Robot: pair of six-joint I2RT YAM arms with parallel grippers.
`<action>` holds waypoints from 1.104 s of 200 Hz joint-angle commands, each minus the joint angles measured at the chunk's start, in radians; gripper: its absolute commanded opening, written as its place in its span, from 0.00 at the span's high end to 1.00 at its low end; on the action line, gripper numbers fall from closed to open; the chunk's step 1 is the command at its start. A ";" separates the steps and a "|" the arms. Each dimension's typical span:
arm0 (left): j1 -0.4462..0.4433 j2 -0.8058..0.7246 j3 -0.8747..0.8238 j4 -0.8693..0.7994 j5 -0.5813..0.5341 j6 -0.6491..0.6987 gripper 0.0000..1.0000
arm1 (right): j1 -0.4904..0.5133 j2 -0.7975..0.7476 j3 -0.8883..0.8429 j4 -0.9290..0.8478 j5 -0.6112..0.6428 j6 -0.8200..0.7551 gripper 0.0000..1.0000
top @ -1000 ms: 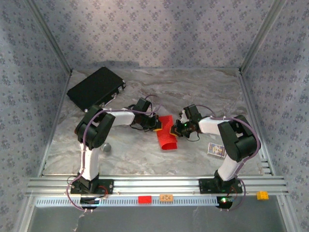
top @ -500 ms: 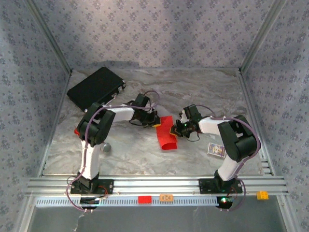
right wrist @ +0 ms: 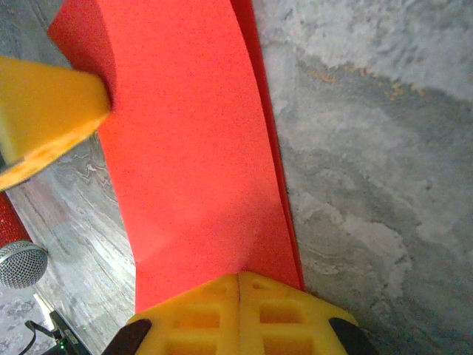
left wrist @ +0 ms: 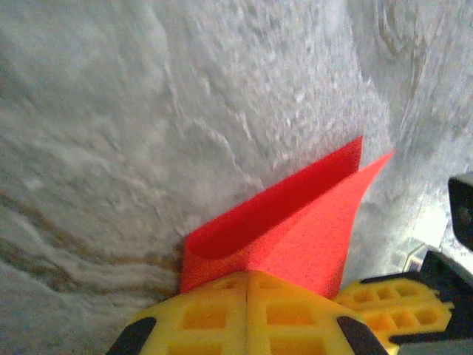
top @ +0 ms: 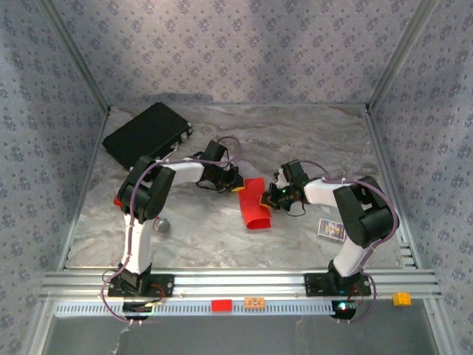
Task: Fold a paper plane with a square sheet of paper (pick it up from the middle)
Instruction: First fold the square sheet of paper in half at the center of the table.
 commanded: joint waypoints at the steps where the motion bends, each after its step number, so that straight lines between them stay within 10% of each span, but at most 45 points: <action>1: 0.036 0.036 0.023 -0.025 -0.112 -0.028 1.00 | 0.003 0.037 -0.051 -0.159 0.135 0.002 1.00; 221: 0.027 -0.028 0.192 -0.219 -0.236 -0.027 0.97 | 0.014 0.018 -0.058 -0.145 0.143 0.018 1.00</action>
